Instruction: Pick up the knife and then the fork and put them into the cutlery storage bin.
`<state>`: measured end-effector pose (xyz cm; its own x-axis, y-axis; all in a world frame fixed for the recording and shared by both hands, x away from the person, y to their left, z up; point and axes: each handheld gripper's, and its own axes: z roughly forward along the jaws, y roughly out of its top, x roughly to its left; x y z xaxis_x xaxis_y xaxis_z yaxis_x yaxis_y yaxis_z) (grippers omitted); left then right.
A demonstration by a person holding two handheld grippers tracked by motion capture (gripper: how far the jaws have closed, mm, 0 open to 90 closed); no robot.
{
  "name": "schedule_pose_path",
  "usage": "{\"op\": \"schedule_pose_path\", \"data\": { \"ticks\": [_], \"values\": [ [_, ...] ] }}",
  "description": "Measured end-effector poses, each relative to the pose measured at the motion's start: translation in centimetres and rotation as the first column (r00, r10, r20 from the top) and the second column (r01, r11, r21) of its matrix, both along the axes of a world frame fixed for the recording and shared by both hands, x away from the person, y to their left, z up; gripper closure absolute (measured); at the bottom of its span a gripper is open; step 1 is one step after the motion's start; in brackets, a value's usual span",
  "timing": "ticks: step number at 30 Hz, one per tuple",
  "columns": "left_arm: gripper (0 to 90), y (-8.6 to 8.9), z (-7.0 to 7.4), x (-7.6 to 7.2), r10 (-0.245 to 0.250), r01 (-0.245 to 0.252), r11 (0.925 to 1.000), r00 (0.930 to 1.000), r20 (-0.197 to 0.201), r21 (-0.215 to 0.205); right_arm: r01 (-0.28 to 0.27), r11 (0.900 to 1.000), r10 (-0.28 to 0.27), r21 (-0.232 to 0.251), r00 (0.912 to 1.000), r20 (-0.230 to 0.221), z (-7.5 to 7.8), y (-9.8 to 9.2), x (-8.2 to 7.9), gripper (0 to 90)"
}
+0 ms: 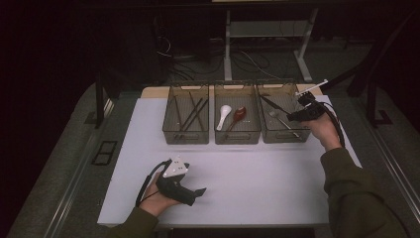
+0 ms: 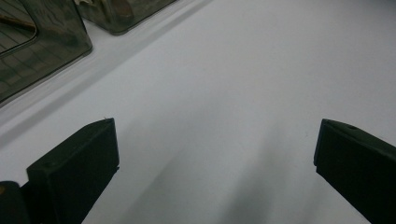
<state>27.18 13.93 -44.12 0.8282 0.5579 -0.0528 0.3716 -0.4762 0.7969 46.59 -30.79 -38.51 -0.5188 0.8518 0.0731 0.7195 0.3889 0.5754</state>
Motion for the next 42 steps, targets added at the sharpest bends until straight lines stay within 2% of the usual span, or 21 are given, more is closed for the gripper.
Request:
{"op": "schedule_pose_path", "data": {
  "ticks": [8, 9, 20, 27, 35, 37, 42],
  "values": [
    [0.0, 0.0, 0.0, 0.0, -0.007, 0.007, 0.9999, 1.0000, 0.000, 0.008, 0.000, 0.999, -0.001, -0.032, 0.9997, -0.024, -0.4, 0.5, 0.6, 82.5],
    [0.0, -0.1, 0.0, 0.0, -0.001, 0.001, 1.0000, 1.0000, -0.002, -0.003, 0.000, 0.999, -0.001, -0.035, 0.9996, -0.029, -0.5, 0.6, 0.6, 82.5],
    [0.0, -0.2, -0.1, 0.0, -0.006, 0.006, 1.0000, 1.0000, -0.004, -0.002, -0.008, 0.996, 0.001, -0.085, 0.9970, -0.077, -1.5, 1.1, 1.0, 82.1],
    [0.0, -0.2, -0.1, 0.0, -0.008, 0.008, 1.0000, 1.0000, -0.003, -0.002, -0.006, 0.996, 0.000, -0.092, 0.9977, -0.068, -1.5, 1.2, 1.0, 79.2],
    [0.0, -0.2, -0.1, -0.1, -0.009, 0.009, 1.0000, 0.9999, -0.005, -0.004, 0.006, 0.999, -0.007, -0.038, 0.9998, -0.018, -0.6, 0.6, 0.7, 73.9],
    [0.0, -0.2, -0.1, -0.1, -0.008, 0.008, 1.0000, 1.0000, -0.004, -0.004, 0.008, 1.000, -0.009, -0.029, 0.9999, -0.012, -0.4, 0.5, 0.7, 70.5],
    [0.0, -0.2, -0.1, 0.0, -0.008, 0.008, 0.9999, 1.0000, -0.005, -0.011, 0.018, 0.999, -0.019, 0.028, 0.9997, 0.018, -0.1, 0.0, 0.4, 58.0]
  ]
}}
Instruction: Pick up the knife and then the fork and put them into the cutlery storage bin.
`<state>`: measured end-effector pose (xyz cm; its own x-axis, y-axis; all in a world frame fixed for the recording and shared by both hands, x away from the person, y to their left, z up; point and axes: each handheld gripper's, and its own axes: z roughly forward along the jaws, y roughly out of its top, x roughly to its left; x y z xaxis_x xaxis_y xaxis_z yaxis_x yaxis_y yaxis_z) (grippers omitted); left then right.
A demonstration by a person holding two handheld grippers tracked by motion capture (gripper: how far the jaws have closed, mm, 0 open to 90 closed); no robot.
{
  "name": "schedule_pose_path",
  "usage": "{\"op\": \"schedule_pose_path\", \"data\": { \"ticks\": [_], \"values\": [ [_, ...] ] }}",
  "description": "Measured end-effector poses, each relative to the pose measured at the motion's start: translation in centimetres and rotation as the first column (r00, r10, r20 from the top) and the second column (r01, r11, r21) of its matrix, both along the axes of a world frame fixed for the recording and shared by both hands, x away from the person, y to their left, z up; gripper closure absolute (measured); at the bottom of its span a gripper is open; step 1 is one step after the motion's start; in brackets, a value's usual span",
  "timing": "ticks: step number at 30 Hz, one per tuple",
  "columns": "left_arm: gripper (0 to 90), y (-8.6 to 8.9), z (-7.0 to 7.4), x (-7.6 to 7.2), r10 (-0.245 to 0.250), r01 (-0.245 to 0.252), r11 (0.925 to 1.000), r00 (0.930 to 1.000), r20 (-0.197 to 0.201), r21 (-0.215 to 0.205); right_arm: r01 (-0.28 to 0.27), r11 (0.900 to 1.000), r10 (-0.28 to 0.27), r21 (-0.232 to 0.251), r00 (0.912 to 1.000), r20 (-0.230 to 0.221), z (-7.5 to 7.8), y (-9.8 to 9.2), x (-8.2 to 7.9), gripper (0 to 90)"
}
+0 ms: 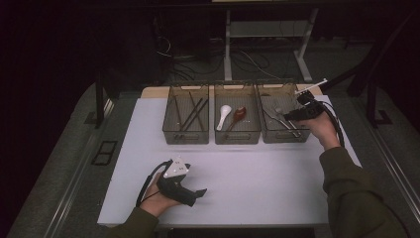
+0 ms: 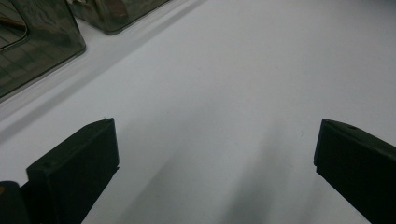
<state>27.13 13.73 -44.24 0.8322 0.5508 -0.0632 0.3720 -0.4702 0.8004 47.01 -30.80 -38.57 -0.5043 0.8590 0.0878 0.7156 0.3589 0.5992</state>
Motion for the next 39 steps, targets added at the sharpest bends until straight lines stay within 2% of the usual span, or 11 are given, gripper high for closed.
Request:
{"op": "schedule_pose_path", "data": {
  "ticks": [8, 13, 17, 22, 29, 39],
  "values": [
    [0.0, 0.2, 0.1, 0.1, -0.003, 0.003, 1.0000, 1.0000, 0.002, 0.002, 0.001, 0.995, -0.007, 0.104, 0.9986, 0.052, 1.0, -0.6, -0.9, 44.8],
    [0.0, 0.3, 0.0, 0.1, -0.003, 0.003, 1.0000, 1.0000, 0.002, 0.000, -0.014, 0.989, -0.004, 0.146, 0.9929, 0.119, 1.5, -0.8, -2.0, 36.1],
    [0.0, 0.5, 0.0, 0.2, -0.004, 0.004, 1.0000, 1.0000, 0.003, -0.006, -0.020, 0.985, -0.007, 0.171, 0.9879, 0.155, 1.8, -1.0, -3.0, 32.3],
    [0.0, 0.7, 0.0, 0.3, -0.007, 0.008, 0.9997, 0.9999, 0.009, -0.025, -0.023, 0.985, -0.014, 0.172, 0.9776, 0.210, 2.0, -1.2, -4.3, 25.7],
    [0.0, 0.8, 0.0, 0.3, 0.007, -0.007, 0.9993, 1.0000, 0.006, -0.037, -0.054, 0.973, -0.004, 0.224, 0.9680, 0.251, 1.9, -1.1, -6.5, 19.3],
    [0.0, 0.8, 0.0, 0.3, 0.015, -0.015, 0.9991, 0.9999, 0.003, -0.040, -0.117, 0.969, 0.047, 0.218, 0.9520, 0.302, 0.9, 0.5, -9.0, 17.0]
  ]
}}
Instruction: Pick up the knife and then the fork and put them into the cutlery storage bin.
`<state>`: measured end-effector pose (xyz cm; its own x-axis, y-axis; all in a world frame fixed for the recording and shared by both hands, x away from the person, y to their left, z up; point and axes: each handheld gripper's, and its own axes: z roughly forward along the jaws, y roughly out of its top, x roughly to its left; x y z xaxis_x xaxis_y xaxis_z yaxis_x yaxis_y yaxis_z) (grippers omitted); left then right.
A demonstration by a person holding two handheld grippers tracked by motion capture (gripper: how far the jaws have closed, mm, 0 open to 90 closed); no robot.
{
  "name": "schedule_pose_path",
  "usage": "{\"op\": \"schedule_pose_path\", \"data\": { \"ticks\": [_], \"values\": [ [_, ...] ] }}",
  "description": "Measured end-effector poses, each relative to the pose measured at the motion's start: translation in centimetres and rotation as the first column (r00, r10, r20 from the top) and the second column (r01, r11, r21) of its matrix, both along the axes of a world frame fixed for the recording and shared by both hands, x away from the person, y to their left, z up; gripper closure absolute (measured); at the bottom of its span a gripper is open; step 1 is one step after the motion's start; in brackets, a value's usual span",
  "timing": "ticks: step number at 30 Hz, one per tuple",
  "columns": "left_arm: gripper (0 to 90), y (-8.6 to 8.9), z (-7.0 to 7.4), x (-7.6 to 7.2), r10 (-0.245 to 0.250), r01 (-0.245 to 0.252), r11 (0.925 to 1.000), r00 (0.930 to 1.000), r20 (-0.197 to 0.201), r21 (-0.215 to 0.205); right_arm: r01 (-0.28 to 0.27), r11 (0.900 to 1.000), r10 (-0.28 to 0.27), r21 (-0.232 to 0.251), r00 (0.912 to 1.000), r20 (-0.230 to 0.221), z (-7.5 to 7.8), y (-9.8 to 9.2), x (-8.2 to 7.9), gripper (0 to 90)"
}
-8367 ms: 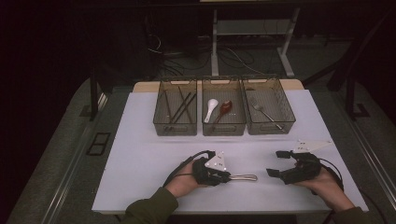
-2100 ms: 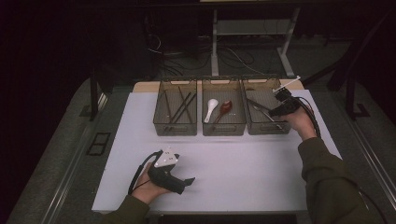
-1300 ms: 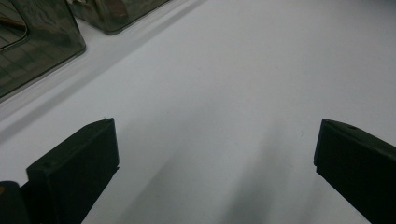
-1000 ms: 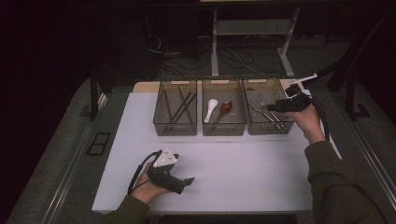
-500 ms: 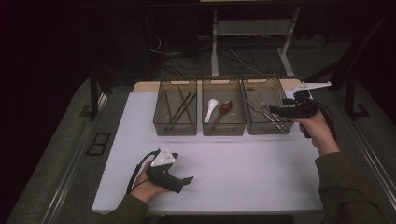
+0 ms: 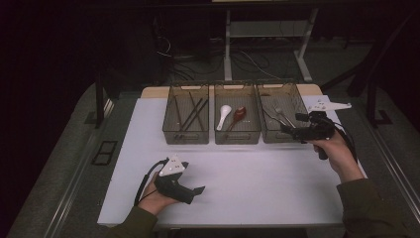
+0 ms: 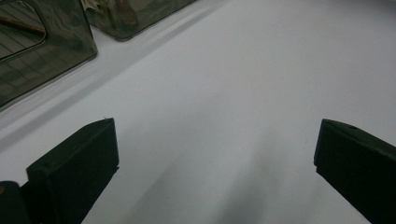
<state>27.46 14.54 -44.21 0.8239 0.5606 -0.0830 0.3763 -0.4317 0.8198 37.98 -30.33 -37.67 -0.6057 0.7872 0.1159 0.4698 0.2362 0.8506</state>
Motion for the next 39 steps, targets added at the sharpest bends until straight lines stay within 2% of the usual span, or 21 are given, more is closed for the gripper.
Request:
{"op": "schedule_pose_path", "data": {
  "ticks": [3, 11, 17, 26, 32, 39],
  "values": [
    [0.0, 0.1, 0.0, -0.1, 0.000, 0.000, 1.0000, 1.0000, -0.001, -0.005, -0.019, 1.000, 0.019, -0.011, 0.9997, 0.012, -0.4, 0.4, -0.7, 15.3],
    [0.0, 0.1, 0.1, -0.1, 0.002, -0.002, 1.0000, 1.0000, 0.002, -0.005, -0.052, 0.999, 0.052, -0.003, 0.9984, 0.022, -1.3, 0.7, -2.8, 15.3],
    [0.0, 0.1, 0.1, -0.2, 0.002, -0.002, 1.0000, 1.0000, 0.000, -0.009, -0.047, 0.999, 0.046, 0.023, 0.9984, 0.032, -1.6, 0.5, -4.2, 15.2],
    [0.0, 0.3, 0.3, -0.3, 0.003, -0.003, 0.9998, 1.0000, 0.002, -0.019, -0.053, 0.998, 0.051, 0.036, 0.9974, 0.050, -2.2, 0.2, -6.3, 15.2],
    [0.0, 0.4, 0.3, -0.3, 0.003, -0.003, 0.9998, 1.0000, 0.002, -0.022, -0.066, 0.997, 0.064, 0.039, 0.9965, 0.054, -2.9, 0.2, -7.8, 15.2],
    [0.0, 0.5, 0.3, -0.4, 0.010, -0.010, 0.9995, 1.0000, 0.001, -0.030, -0.083, 0.996, 0.081, 0.042, 0.9960, 0.037, -4.0, 0.4, -9.2, 15.2]
  ]
}}
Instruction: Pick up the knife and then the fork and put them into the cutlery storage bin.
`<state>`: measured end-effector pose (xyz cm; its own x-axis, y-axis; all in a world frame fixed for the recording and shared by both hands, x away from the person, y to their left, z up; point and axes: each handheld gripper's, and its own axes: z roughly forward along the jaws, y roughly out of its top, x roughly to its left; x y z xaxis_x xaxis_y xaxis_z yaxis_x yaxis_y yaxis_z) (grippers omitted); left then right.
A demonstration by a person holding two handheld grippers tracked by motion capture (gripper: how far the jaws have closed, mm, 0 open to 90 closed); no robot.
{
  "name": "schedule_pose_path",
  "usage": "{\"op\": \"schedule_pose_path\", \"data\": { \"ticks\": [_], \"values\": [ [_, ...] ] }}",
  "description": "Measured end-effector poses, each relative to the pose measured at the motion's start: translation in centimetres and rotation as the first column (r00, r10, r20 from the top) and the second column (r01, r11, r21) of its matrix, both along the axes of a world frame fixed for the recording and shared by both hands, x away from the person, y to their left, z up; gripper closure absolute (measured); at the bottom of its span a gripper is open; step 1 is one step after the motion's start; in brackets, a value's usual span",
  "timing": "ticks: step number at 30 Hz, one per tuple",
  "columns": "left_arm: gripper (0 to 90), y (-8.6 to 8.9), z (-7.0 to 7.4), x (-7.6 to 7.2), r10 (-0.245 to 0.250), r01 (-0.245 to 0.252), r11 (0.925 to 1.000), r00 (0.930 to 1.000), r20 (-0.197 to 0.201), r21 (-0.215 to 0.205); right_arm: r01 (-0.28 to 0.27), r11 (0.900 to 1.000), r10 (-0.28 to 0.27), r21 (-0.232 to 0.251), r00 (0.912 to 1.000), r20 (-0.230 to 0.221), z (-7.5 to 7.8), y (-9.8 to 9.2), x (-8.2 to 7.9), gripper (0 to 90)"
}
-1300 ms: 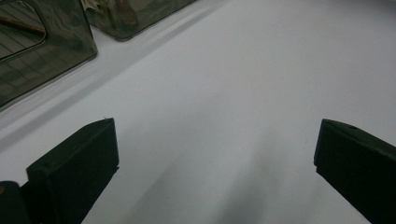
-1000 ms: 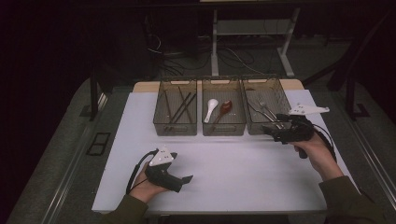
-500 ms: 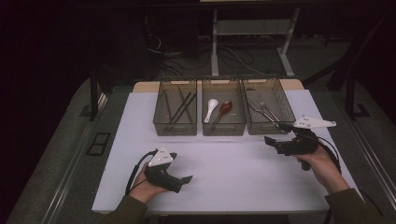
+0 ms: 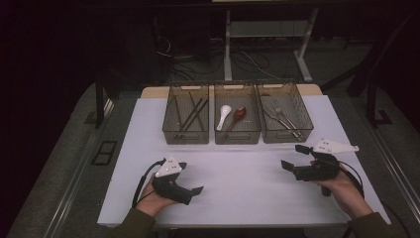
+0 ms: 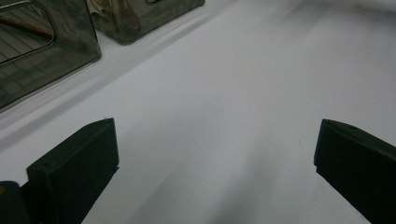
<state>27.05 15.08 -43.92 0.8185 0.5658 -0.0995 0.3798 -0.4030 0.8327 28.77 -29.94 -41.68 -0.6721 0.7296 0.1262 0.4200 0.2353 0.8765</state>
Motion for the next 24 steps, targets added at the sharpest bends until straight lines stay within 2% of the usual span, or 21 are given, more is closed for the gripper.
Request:
{"op": "schedule_pose_path", "data": {
  "ticks": [13, 24],
  "values": [
    [0.0, 0.3, 0.0, -0.3, 0.008, -0.008, 1.0000, 1.0000, -0.001, 0.000, -0.021, 0.999, 0.022, 0.026, 0.9991, -0.036, -1.6, -0.2, -2.0, 15.2],
    [0.0, 0.2, 0.0, -0.4, 0.005, -0.005, 1.0000, 1.0000, 0.001, -0.002, -0.010, 1.000, 0.009, -0.022, 0.9985, -0.054, -2.7, -0.5, -2.7, 15.2]
  ]
}}
